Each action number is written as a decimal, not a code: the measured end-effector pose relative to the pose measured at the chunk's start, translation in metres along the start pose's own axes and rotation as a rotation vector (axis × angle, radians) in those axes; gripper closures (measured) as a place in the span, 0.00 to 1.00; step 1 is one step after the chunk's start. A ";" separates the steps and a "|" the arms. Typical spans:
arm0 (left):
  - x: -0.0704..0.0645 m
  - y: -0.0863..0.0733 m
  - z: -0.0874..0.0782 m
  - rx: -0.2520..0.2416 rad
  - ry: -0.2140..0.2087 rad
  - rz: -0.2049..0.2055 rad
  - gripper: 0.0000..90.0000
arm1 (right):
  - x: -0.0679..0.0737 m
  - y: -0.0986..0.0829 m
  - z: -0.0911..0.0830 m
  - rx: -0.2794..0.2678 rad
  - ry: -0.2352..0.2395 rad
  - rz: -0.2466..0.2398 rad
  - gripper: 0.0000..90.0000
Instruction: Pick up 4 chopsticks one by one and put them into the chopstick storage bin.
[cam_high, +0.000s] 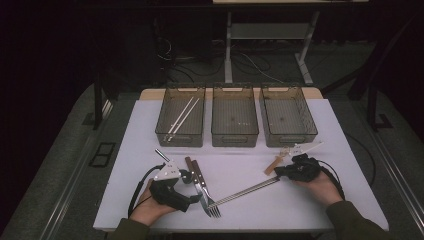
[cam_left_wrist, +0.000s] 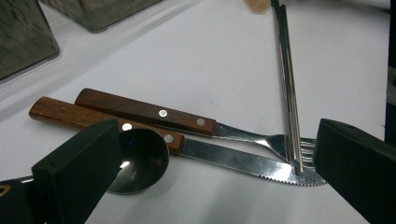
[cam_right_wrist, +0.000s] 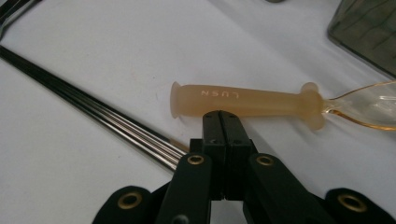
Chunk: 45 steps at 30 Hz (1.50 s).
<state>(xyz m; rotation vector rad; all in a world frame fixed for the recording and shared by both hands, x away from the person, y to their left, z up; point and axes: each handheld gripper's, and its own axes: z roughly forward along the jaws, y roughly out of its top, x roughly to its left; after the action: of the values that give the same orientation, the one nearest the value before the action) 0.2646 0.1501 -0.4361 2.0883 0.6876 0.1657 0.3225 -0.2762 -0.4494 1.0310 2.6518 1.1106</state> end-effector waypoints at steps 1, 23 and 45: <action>0.000 0.000 0.000 0.000 0.000 0.000 0.00 | 0.001 0.000 0.000 0.004 -0.002 -0.004 1.00; -0.001 0.000 0.000 0.004 -0.007 0.003 0.00 | 0.009 -0.003 -0.005 0.044 0.011 -0.038 1.00; 0.000 -0.001 0.000 0.013 -0.013 0.007 0.00 | 0.019 -0.011 -0.014 0.090 0.036 -0.068 1.00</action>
<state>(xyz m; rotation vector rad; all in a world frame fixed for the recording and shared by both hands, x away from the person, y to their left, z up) 0.2641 0.1499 -0.4368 2.1030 0.6756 0.1522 0.2969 -0.2789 -0.4432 0.9362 2.7659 1.0147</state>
